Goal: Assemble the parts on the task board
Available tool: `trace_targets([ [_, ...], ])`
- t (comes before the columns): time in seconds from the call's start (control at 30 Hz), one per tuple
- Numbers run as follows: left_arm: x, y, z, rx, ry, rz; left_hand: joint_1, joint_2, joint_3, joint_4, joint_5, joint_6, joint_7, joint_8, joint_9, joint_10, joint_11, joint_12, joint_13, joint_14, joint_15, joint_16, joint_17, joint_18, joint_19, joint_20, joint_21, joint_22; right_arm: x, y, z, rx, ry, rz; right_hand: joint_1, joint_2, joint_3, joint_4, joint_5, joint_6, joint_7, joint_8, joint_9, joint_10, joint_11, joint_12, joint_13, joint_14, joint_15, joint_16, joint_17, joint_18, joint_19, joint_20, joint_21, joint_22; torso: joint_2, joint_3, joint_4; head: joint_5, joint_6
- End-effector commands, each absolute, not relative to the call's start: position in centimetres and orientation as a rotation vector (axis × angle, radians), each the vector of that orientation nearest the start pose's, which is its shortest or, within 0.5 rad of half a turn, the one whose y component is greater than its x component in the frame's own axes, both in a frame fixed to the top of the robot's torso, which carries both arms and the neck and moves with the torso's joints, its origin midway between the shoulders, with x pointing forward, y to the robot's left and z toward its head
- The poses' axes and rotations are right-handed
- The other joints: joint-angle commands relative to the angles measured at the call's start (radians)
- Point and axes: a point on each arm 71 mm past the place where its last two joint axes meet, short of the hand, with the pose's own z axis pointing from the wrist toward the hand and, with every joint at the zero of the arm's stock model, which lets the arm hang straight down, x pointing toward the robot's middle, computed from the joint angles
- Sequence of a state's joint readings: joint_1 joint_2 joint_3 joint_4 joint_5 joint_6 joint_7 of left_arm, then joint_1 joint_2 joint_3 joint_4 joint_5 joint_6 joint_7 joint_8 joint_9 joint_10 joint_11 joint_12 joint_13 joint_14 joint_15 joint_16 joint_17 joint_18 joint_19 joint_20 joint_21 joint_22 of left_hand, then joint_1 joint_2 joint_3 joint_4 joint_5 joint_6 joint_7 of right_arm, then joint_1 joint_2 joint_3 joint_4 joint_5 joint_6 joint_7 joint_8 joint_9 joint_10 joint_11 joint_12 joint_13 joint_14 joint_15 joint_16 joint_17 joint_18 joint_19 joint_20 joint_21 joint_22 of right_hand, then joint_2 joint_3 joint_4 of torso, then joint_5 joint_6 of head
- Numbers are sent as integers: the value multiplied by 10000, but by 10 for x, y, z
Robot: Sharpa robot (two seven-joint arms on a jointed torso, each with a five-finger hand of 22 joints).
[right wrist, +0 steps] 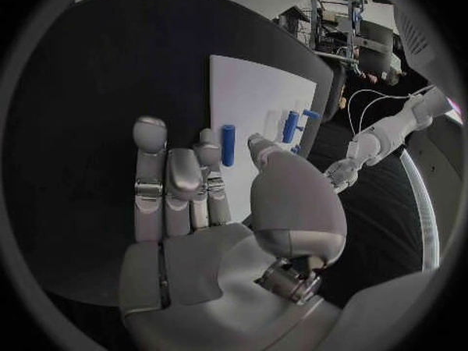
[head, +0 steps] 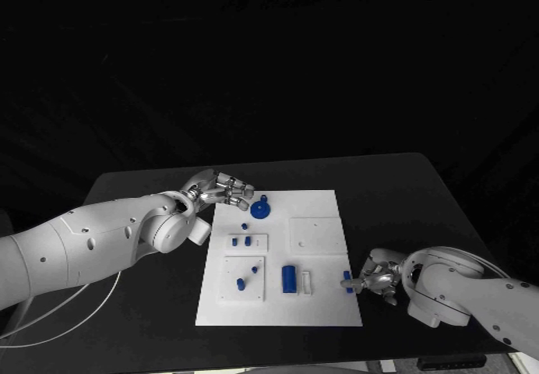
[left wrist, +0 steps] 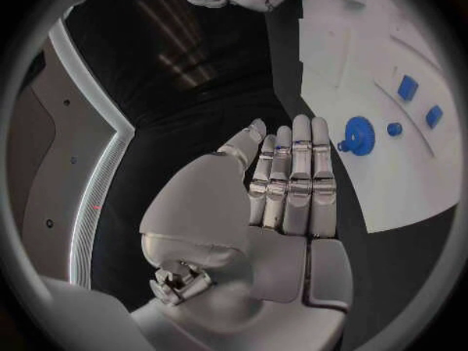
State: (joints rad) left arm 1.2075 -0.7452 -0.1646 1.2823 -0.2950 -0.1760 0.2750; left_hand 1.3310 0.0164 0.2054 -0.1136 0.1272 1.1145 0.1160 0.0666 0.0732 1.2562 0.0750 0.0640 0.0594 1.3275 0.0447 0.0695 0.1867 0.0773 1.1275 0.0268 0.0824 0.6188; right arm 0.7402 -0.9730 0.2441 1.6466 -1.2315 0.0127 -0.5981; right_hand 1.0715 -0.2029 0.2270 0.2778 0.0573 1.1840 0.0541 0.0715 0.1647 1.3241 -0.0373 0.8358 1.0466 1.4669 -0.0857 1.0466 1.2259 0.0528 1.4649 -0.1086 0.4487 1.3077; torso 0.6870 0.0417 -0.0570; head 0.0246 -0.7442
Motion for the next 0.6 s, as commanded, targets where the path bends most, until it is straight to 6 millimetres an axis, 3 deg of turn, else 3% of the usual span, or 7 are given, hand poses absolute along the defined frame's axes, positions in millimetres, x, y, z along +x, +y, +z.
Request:
trace_targets([
  [0.03,510,221,-236,-8410,17408,-13319,42,33,-66,-1,40,-17,2,-18,-11,-15,8,4,9,43,31,-18,12,-151,29,-4,-11,9,392,-257,-318,4183,23578,2868,35,-26,91,30,-66,-48,-4,-68,-80,-4,40,-24,-5,31,17,-18,1,91,462,22,-11,129,-1,10,-16,-3,-17],
  [0.2,510,221,-237,-8416,17444,-13322,14,37,-86,-1,30,-49,10,-21,-11,-48,20,4,8,27,39,-17,11,-147,36,7,-31,-16,393,-254,-321,4258,23489,2848,-7,-95,730,-187,-92,35,-23,-72,-180,36,11,-56,15,30,-18,-34,30,41,469,-33,11,120,-2,12,-12,1,-25],
  [0.37,510,221,-237,-8434,17475,-13302,11,38,-87,0,31,-54,12,-21,-11,-54,22,3,8,25,40,-17,11,-146,36,8,-33,-19,394,-253,-324,4367,23358,2780,244,103,1218,-569,-90,129,-44,-58,-208,56,-8,-51,41,40,-29,-36,44,31,471,-42,15,113,1,12,-10,1,-35],
  [0.47,509,222,-237,-8444,17502,-13293,-5,31,-94,3,30,-87,20,-24,-13,-75,30,3,8,13,45,-18,10,-145,39,13,-43,-36,395,-252,-325,4418,23253,2766,720,223,1654,-1107,-88,227,-92,-56,-211,75,-50,-29,65,47,-51,-28,55,23,478,-55,53,120,3,10,-12,-8,-40],
  [0.5,509,222,-237,-8447,17512,-13292,-5,31,-94,3,30,-87,20,-24,-13,-75,30,3,8,13,45,-18,10,-145,39,13,-43,-36,395,-251,-326,4432,23234,2762,249,246,2079,-1684,-98,322,-82,-96,-279,71,8,-41,91,54,-36,-41,62,-10,471,-85,76,120,4,9,-10,-8,-43],
  [0.6,509,222,-237,-8453,17532,-13287,-5,31,-94,3,30,-87,20,-24,-13,-75,30,3,8,13,45,-18,10,-145,39,13,-43,-36,396,-250,-327,4449,23209,2741,582,383,2489,-2562,-49,335,-96,-77,-301,56,-62,-20,123,64,-61,-39,62,-5,468,-64,95,119,2,7,-4,-14,-55],
])
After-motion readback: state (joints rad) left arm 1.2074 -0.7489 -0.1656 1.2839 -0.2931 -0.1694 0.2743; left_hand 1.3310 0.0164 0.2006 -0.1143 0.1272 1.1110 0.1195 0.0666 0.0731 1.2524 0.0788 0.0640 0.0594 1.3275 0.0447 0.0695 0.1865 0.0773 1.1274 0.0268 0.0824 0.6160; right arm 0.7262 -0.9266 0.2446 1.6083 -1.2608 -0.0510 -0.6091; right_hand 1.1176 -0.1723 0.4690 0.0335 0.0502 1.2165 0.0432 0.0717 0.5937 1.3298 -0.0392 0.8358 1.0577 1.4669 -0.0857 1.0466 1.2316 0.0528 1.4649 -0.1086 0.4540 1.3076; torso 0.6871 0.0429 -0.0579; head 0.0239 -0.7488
